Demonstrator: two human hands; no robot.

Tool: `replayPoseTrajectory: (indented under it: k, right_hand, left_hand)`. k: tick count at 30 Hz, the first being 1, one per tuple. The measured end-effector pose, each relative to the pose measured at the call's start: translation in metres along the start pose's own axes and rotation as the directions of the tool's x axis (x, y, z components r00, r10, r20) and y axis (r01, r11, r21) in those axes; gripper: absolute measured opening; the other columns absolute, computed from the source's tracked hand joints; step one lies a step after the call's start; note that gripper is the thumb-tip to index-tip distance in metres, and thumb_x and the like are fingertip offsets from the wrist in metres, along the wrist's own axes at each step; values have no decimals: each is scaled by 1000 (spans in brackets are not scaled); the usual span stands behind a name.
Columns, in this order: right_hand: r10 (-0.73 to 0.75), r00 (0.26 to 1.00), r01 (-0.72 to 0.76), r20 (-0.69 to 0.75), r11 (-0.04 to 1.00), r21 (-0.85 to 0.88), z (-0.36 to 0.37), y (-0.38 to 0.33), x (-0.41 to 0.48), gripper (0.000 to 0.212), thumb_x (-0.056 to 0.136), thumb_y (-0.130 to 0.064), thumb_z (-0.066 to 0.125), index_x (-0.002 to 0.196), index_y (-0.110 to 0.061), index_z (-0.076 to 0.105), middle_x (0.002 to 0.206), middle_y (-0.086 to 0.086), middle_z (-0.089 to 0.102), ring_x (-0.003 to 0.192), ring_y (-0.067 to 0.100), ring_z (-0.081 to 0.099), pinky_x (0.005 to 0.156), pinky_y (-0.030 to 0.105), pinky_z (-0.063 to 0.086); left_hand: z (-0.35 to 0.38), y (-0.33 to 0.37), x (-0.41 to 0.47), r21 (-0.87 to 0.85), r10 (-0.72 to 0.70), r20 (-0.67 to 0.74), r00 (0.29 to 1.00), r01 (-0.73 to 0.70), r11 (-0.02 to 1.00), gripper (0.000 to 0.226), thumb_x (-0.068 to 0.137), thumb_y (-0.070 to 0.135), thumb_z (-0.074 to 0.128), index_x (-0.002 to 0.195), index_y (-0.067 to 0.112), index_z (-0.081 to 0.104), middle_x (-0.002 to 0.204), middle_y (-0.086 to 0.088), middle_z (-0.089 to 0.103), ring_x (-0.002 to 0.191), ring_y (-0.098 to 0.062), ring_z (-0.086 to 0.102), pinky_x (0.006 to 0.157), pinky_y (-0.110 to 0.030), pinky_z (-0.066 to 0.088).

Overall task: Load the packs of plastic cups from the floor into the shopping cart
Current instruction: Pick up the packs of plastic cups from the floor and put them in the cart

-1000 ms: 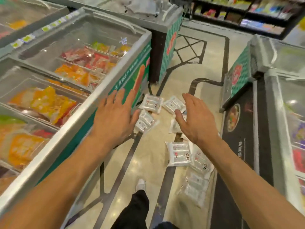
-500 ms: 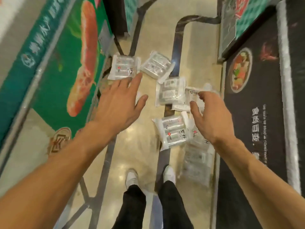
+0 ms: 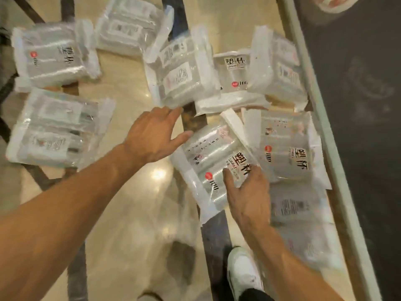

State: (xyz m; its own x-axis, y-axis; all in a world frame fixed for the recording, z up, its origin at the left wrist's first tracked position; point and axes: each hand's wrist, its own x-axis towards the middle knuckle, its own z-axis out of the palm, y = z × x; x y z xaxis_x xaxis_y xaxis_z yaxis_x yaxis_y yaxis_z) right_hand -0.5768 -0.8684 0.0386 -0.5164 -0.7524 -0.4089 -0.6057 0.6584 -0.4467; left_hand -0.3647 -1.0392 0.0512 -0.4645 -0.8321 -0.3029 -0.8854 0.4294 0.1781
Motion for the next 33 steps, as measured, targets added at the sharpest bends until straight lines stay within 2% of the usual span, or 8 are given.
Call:
replayPoseTrajectory:
  k: [5, 8, 14, 19, 24, 26, 28, 33]
  right_hand:
    - [478, 878, -448, -16, 834, 323, 87, 49, 22, 123, 73, -82, 73, 153, 1, 28, 146, 23, 44, 135, 42, 45, 108, 50, 44]
    - [533, 830, -526, 165, 649, 549, 115, 61, 31, 97, 73, -62, 89, 137, -8, 40, 127, 12, 64, 111, 30, 62, 88, 34, 52]
    - [451, 865, -479, 220, 614, 627, 115, 51, 24, 82, 76, -49, 93, 125, -23, 33, 113, 3, 65, 100, 25, 63, 88, 30, 45]
    - [303, 937, -337, 173, 656, 676, 57, 20, -16, 89, 75, -39, 96, 139, -30, 36, 117, -16, 64, 97, -6, 66, 76, 10, 45]
    - [119, 986, -164, 113, 727, 667, -34, -42, -72, 115, 78, -40, 95, 161, -38, 15, 154, -22, 42, 127, -16, 41, 106, 13, 31]
    - [30, 996, -80, 86, 745, 662, -81, -76, -96, 125, 78, -41, 95, 167, -34, 8, 166, -12, 31, 144, -6, 28, 118, 24, 28]
    - [-49, 995, -20, 85, 752, 659, -133, -112, -119, 119, 78, -38, 95, 165, -34, 13, 165, -9, 36, 145, -2, 38, 124, 30, 30]
    - [-275, 947, 124, 166, 790, 601, -275, -221, -191, 88, 84, -25, 92, 149, -27, 32, 135, -20, 56, 113, -20, 57, 95, 0, 38]
  left_hand:
    - [111, 9, 62, -142, 49, 163, 985, -26, 990, 107, 86, 95, 37, 168, 27, 27, 157, -8, 50, 141, -33, 47, 110, -44, 39]
    - [144, 15, 85, -271, 57, 258, 964, 15, 963, 120, 79, 89, 52, 173, 28, 9, 172, -5, 31, 155, -26, 33, 120, -41, 31]
    - [132, 1, 84, -350, -96, 299, 949, 203, 915, 131, 58, 93, 75, 162, 28, 30, 128, -5, 37, 136, -32, 39, 108, -43, 39]
    - [65, -9, 27, -464, -162, 287, 944, 285, 838, 120, 60, 81, 85, 150, 20, 36, 133, -1, 39, 131, -26, 47, 101, -39, 41]
    - [-56, -7, -52, -544, -249, 316, 916, 390, 743, 108, 76, 71, 84, 152, 25, 23, 103, 7, 60, 101, -22, 64, 80, -37, 45]
    - [-116, -4, -88, -584, -296, 266, 917, 398, 708, 107, 76, 70, 84, 154, 27, 25, 111, 3, 65, 99, -17, 62, 74, -31, 44]
    - [-182, -2, -128, -625, -325, 213, 921, 384, 680, 108, 77, 70, 83, 159, 30, 25, 138, -3, 63, 115, -21, 61, 84, -32, 44]
    - [-353, 6, -250, -726, -447, 83, 891, 361, 585, 107, 80, 69, 82, 165, 40, 25, 164, 9, 46, 149, -22, 45, 102, -29, 35]
